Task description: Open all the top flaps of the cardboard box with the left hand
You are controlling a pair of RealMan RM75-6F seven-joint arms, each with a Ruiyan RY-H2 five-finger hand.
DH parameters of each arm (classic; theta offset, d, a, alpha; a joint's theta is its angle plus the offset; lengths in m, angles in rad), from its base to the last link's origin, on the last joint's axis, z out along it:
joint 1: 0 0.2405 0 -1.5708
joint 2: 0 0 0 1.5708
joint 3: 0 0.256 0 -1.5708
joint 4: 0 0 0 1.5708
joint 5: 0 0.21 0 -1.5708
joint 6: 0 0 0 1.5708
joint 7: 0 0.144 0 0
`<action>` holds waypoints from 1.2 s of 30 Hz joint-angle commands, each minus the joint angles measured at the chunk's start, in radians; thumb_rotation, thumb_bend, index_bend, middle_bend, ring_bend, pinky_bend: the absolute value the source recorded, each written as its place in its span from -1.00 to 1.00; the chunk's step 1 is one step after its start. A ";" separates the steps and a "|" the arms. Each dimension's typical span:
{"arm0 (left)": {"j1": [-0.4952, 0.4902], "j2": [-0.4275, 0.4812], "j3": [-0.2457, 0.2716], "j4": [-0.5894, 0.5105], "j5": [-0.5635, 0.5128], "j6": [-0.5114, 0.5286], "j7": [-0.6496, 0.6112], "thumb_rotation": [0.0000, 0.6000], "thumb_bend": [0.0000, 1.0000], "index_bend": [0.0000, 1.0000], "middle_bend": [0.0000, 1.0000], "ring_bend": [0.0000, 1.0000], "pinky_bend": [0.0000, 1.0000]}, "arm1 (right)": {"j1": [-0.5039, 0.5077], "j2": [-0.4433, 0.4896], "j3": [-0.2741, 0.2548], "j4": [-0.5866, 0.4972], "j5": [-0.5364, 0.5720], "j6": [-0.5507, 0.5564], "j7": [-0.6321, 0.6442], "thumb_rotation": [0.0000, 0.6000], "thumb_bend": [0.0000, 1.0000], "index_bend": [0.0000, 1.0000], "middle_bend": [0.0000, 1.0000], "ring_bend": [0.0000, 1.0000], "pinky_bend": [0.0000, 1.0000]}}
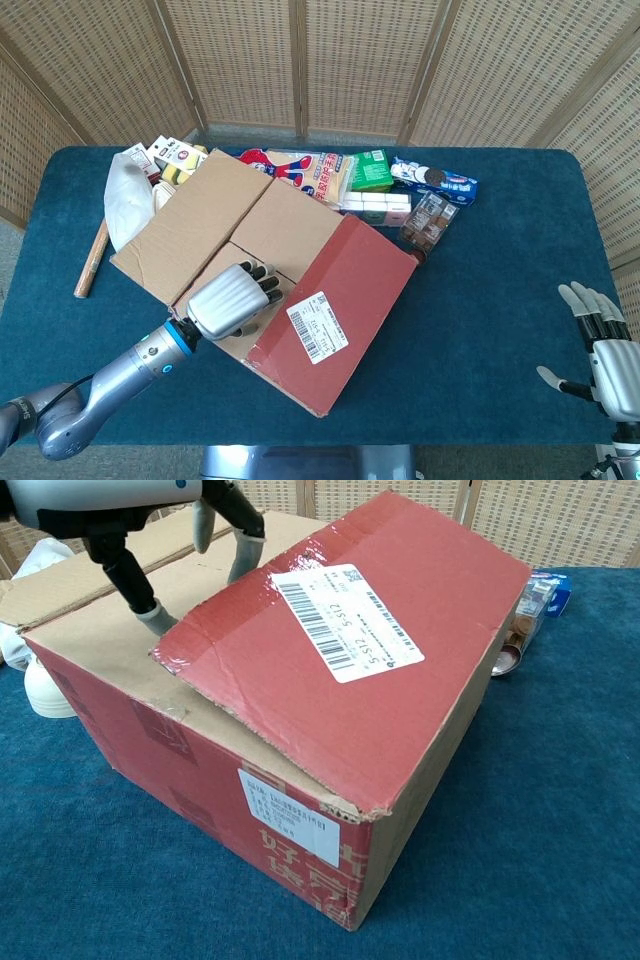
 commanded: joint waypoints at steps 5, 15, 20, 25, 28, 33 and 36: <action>-0.014 -0.044 -0.014 -0.017 -0.016 0.044 0.038 1.00 -0.53 -0.02 -0.07 -0.37 -0.23 | -0.001 0.001 -0.001 -0.001 -0.002 0.002 0.003 1.00 -1.00 -1.00 -1.00 -1.00 -1.00; -0.011 -0.109 -0.033 -0.001 0.056 0.157 0.066 1.00 -0.53 -0.05 -0.11 -0.36 -0.30 | -0.002 0.003 -0.001 0.000 -0.003 0.005 0.005 1.00 -1.00 -1.00 -1.00 -1.00 -1.00; -0.022 -0.141 -0.047 0.030 0.085 0.183 0.037 1.00 -0.53 -0.07 -0.18 -0.36 -0.30 | 0.000 0.002 -0.002 0.000 -0.001 -0.003 0.004 1.00 -1.00 -1.00 -1.00 -1.00 -1.00; -0.049 -0.182 -0.064 0.055 0.076 0.174 0.014 1.00 -0.53 -0.14 -0.26 -0.36 -0.30 | -0.001 0.004 -0.002 -0.001 -0.002 0.001 0.006 1.00 -1.00 -1.00 -1.00 -1.00 -1.00; -0.065 -0.200 -0.072 0.074 0.077 0.167 0.014 1.00 -0.53 -0.16 -0.27 -0.36 -0.29 | -0.002 0.004 -0.002 -0.001 -0.002 0.001 0.008 1.00 -1.00 -1.00 -1.00 -1.00 -1.00; -0.104 -0.261 -0.089 0.119 0.096 0.166 0.003 1.00 -0.53 -0.20 -0.34 -0.36 -0.29 | -0.003 0.008 -0.002 -0.001 -0.006 0.006 0.018 1.00 -1.00 -1.00 -1.00 -1.00 -1.00; -0.118 -0.288 -0.092 0.136 0.113 0.176 -0.003 1.00 -0.53 -0.21 -0.41 -0.37 -0.29 | -0.003 0.010 -0.001 0.001 -0.006 0.007 0.023 1.00 -1.00 -1.00 -1.00 -1.00 -1.00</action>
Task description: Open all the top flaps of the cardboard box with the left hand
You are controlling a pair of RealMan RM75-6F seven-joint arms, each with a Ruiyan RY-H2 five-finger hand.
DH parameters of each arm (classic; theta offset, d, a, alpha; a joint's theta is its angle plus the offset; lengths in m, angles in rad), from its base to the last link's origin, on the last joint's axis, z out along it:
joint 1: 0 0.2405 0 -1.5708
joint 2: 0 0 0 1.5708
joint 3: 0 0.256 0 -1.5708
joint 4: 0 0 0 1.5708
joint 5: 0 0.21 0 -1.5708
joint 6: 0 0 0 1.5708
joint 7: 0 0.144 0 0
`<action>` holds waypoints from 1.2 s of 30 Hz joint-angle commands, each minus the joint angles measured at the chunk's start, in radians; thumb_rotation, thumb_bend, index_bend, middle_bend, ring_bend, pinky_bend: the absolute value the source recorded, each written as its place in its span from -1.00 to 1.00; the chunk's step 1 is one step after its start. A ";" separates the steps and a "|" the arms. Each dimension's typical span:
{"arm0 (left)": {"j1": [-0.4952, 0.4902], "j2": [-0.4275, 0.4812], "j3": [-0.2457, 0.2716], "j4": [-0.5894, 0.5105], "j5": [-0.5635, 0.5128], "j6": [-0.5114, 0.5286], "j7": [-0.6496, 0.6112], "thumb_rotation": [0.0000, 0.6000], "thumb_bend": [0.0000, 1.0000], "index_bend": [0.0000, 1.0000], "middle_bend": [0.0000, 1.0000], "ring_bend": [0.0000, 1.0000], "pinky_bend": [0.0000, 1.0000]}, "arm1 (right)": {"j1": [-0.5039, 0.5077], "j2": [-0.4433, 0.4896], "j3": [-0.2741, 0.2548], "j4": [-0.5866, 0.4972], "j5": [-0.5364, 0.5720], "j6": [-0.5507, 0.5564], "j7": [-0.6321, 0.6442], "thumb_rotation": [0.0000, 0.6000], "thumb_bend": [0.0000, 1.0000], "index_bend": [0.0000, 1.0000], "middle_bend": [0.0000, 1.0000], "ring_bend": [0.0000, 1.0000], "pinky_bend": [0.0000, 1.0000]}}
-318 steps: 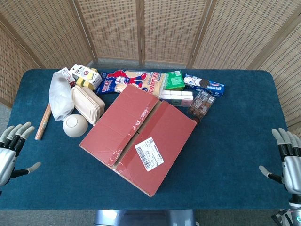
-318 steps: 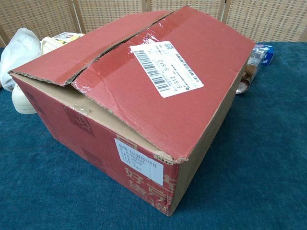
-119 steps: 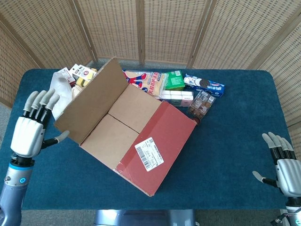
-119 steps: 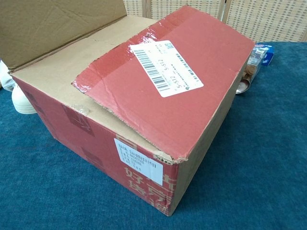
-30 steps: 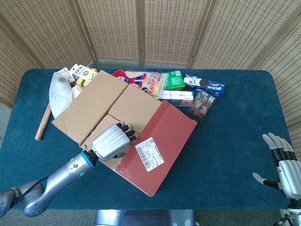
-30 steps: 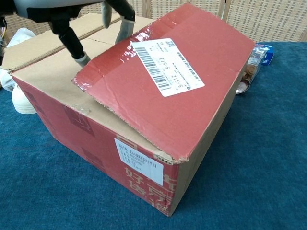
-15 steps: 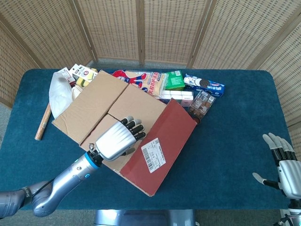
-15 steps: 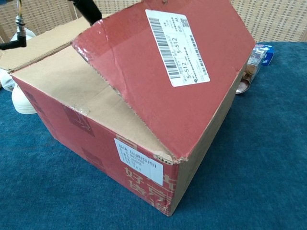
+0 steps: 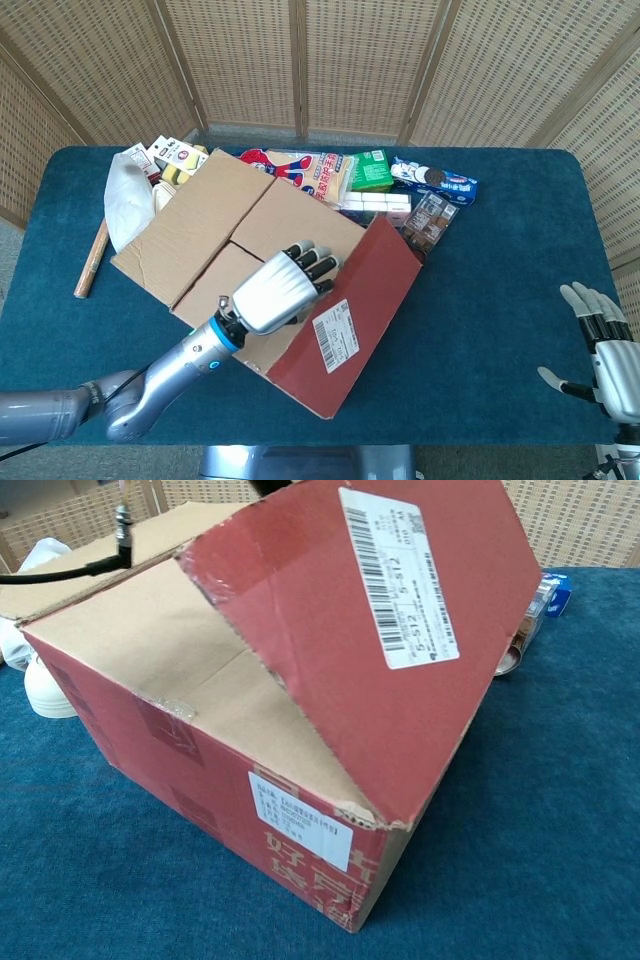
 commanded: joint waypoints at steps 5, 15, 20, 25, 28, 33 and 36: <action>-0.032 -0.068 -0.014 0.029 0.048 0.038 -0.003 1.00 -0.53 -0.22 -0.50 -0.39 -0.30 | -0.001 0.006 -0.001 0.000 -0.006 0.004 0.016 1.00 -1.00 -1.00 -1.00 -1.00 -1.00; -0.026 -0.060 -0.015 0.043 0.101 0.091 -0.031 1.00 -0.53 -0.22 -0.56 -0.41 -0.29 | 0.000 0.005 -0.006 0.001 -0.016 0.003 0.011 1.00 -1.00 -1.00 -1.00 -1.00 -1.00; -0.037 -0.085 -0.019 0.048 0.088 0.087 -0.036 1.00 -0.53 -0.27 -0.66 -0.47 -0.31 | -0.001 0.005 -0.005 -0.002 -0.014 0.006 0.010 1.00 -1.00 -1.00 -1.00 -1.00 -1.00; -0.055 -0.137 -0.027 0.067 0.095 0.100 -0.041 1.00 -0.53 -0.31 -0.75 -0.50 -0.31 | 0.002 0.004 -0.004 0.000 -0.009 -0.002 0.007 1.00 -1.00 -1.00 -1.00 -1.00 -1.00; -0.071 -0.186 -0.040 0.087 0.100 0.116 -0.063 1.00 -0.53 -0.36 -0.82 -0.54 -0.33 | 0.003 0.004 -0.005 -0.002 -0.011 -0.002 0.004 1.00 -1.00 -1.00 -1.00 -1.00 -1.00; -0.092 -0.241 -0.047 0.129 0.149 0.156 -0.093 1.00 -0.53 -0.41 -0.88 -0.56 -0.34 | 0.002 0.004 -0.006 -0.002 -0.013 -0.001 0.006 1.00 -1.00 -1.00 -1.00 -1.00 -1.00; -0.108 -0.276 -0.048 0.148 0.164 0.163 -0.100 1.00 -0.53 -0.48 -0.92 -0.56 -0.33 | 0.003 0.003 -0.007 -0.002 -0.010 -0.005 0.005 1.00 -1.00 -1.00 -1.00 -1.00 -1.00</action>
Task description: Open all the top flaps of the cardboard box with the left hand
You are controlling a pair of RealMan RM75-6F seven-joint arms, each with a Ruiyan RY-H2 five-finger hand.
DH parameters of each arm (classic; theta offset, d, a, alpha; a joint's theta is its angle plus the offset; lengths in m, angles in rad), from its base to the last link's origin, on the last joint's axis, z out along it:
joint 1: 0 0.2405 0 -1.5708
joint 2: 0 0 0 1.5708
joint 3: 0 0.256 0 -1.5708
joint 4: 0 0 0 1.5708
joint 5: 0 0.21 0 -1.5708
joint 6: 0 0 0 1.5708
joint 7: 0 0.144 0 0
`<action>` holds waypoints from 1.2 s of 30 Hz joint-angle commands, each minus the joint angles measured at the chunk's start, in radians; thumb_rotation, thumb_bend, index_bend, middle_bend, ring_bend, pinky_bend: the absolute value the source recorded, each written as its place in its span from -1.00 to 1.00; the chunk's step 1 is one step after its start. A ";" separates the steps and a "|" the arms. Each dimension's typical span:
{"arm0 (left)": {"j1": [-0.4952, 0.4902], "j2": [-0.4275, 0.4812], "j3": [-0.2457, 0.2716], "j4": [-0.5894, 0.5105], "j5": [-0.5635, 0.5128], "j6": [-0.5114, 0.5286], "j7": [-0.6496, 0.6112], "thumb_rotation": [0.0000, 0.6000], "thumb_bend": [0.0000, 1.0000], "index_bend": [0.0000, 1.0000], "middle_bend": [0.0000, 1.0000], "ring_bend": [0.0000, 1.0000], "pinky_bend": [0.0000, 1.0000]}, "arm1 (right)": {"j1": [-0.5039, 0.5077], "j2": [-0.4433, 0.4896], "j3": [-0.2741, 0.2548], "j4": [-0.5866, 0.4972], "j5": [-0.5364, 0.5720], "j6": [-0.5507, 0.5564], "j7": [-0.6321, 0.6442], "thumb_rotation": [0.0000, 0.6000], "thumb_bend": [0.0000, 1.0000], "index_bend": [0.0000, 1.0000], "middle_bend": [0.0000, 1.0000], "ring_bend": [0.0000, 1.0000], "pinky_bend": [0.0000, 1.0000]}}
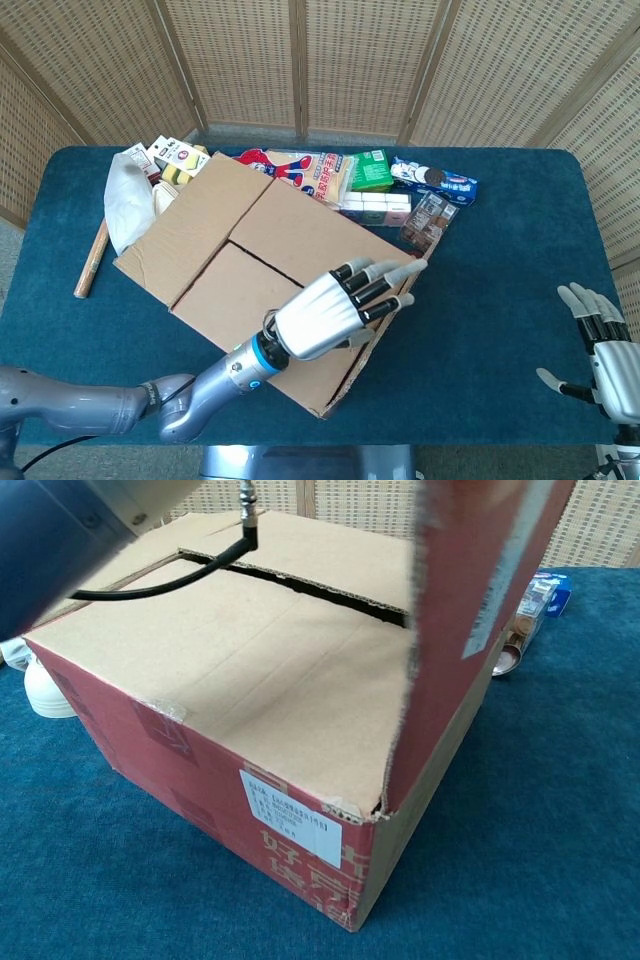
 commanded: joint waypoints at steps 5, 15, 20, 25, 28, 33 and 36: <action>-0.034 -0.069 -0.004 0.039 0.019 0.007 -0.003 1.00 -0.54 -0.50 -0.93 -0.56 -0.33 | 0.000 0.001 0.001 -0.002 0.004 0.001 0.002 1.00 -1.00 -1.00 -1.00 -1.00 -1.00; -0.054 -0.034 0.003 0.016 -0.068 -0.109 0.050 1.00 -0.77 -0.53 -0.98 -0.64 -0.43 | 0.004 -0.003 -0.001 0.002 0.005 -0.009 -0.007 1.00 -1.00 -1.00 -1.00 -1.00 -1.00; -0.044 0.006 0.003 -0.033 -0.116 -0.135 0.132 1.00 -0.89 -0.61 -1.00 -0.73 -0.51 | 0.004 -0.006 0.000 0.001 0.008 -0.010 -0.014 1.00 -1.00 -1.00 -1.00 -1.00 -1.00; -0.020 0.073 0.021 -0.068 -0.144 -0.151 0.162 1.00 -0.89 -0.67 -1.00 -0.77 -0.52 | 0.003 -0.007 -0.002 0.001 0.006 -0.011 -0.016 1.00 -1.00 -1.00 -1.00 -1.00 -1.00; 0.005 0.131 0.046 -0.079 -0.155 -0.157 0.170 1.00 -0.89 -0.72 -1.00 -0.86 -0.67 | 0.003 -0.005 -0.003 -0.003 0.002 -0.009 -0.016 1.00 -1.00 -1.00 -1.00 -1.00 -1.00; 0.050 0.172 0.087 -0.046 -0.155 -0.133 0.133 1.00 -0.89 -0.86 -1.00 -1.00 -0.93 | 0.001 -0.003 -0.007 -0.007 -0.003 -0.006 -0.016 1.00 -1.00 -1.00 -1.00 -1.00 -1.00; 0.077 0.201 0.100 -0.030 -0.194 -0.134 0.142 1.00 -0.89 -0.91 -1.00 -1.00 -0.98 | 0.001 -0.004 -0.007 -0.007 -0.004 -0.007 -0.018 1.00 -1.00 -1.00 -1.00 -1.00 -1.00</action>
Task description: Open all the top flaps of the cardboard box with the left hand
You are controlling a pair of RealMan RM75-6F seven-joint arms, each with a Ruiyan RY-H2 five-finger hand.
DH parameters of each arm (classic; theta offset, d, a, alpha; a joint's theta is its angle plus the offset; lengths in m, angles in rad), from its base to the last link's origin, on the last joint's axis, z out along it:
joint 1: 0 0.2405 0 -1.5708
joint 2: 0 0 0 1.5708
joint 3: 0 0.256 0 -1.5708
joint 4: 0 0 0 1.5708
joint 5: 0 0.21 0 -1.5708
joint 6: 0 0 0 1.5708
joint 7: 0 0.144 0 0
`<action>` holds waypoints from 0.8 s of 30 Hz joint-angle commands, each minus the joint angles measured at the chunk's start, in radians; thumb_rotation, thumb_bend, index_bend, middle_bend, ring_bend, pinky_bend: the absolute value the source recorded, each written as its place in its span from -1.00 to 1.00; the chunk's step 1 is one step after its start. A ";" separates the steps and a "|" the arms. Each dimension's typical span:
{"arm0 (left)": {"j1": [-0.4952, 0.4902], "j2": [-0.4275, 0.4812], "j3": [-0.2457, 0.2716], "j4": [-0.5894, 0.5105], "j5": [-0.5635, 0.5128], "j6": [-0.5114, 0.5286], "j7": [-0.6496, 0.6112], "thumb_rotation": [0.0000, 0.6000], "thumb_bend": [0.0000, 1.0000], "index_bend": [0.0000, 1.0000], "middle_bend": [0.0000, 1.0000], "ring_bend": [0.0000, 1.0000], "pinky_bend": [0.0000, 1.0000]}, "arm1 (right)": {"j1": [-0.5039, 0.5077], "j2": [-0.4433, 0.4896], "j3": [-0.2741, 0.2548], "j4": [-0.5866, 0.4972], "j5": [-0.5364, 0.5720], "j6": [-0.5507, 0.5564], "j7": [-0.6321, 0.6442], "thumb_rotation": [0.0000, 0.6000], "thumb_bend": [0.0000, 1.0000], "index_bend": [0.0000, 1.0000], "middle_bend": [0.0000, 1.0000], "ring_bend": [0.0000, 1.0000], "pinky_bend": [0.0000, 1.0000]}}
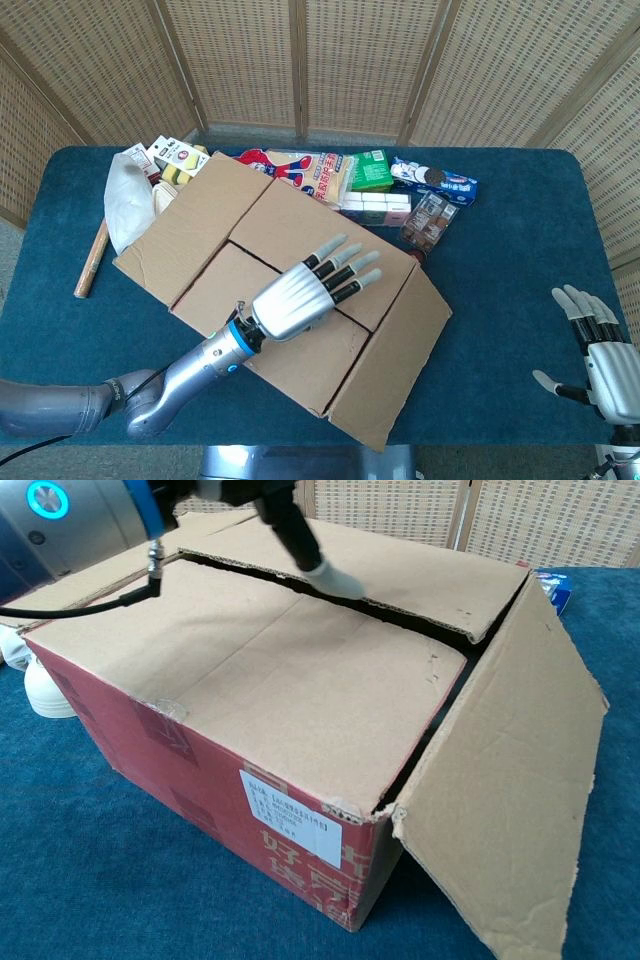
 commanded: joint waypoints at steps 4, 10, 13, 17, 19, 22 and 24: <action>0.035 0.041 0.011 0.036 -0.047 0.010 -0.001 1.00 -0.89 -0.93 -1.00 -1.00 -0.99 | 0.004 -0.002 -0.001 0.000 0.003 -0.010 -0.005 1.00 -1.00 -1.00 -1.00 -1.00 -1.00; 0.042 0.054 0.025 0.063 -0.030 0.009 -0.040 1.00 -0.89 -0.92 -1.00 -1.00 -0.99 | 0.005 -0.003 0.000 0.000 0.007 -0.013 -0.007 1.00 -1.00 -1.00 -1.00 -1.00 -1.00; 0.047 0.059 0.038 0.078 -0.015 0.011 -0.044 1.00 -0.89 -0.91 -1.00 -1.00 -0.99 | 0.006 -0.004 -0.001 0.001 0.008 -0.017 -0.007 1.00 -1.00 -1.00 -1.00 -1.00 -1.00; 0.049 0.052 0.036 0.104 -0.019 0.014 -0.044 1.00 -0.89 -0.91 -1.00 -1.00 -0.99 | 0.007 -0.004 -0.003 0.000 0.006 -0.019 -0.009 1.00 -1.00 -1.00 -1.00 -1.00 -1.00; 0.047 0.045 0.031 0.114 -0.022 0.015 -0.044 1.00 -0.89 -0.90 -1.00 -1.00 -0.99 | 0.007 -0.004 -0.003 0.000 0.006 -0.019 -0.009 1.00 -1.00 -1.00 -1.00 -1.00 -1.00; 0.041 0.032 0.024 0.130 -0.027 0.013 -0.036 1.00 -0.89 -0.90 -1.00 -1.00 -0.99 | 0.008 -0.004 -0.002 0.000 0.009 -0.020 -0.008 1.00 -1.00 -1.00 -1.00 -1.00 -1.00; 0.035 0.024 0.020 0.141 -0.033 0.006 -0.027 1.00 -0.89 -0.90 -1.00 -1.00 -0.99 | 0.009 -0.004 -0.002 0.000 0.011 -0.023 -0.006 1.00 -1.00 -1.00 -1.00 -1.00 -1.00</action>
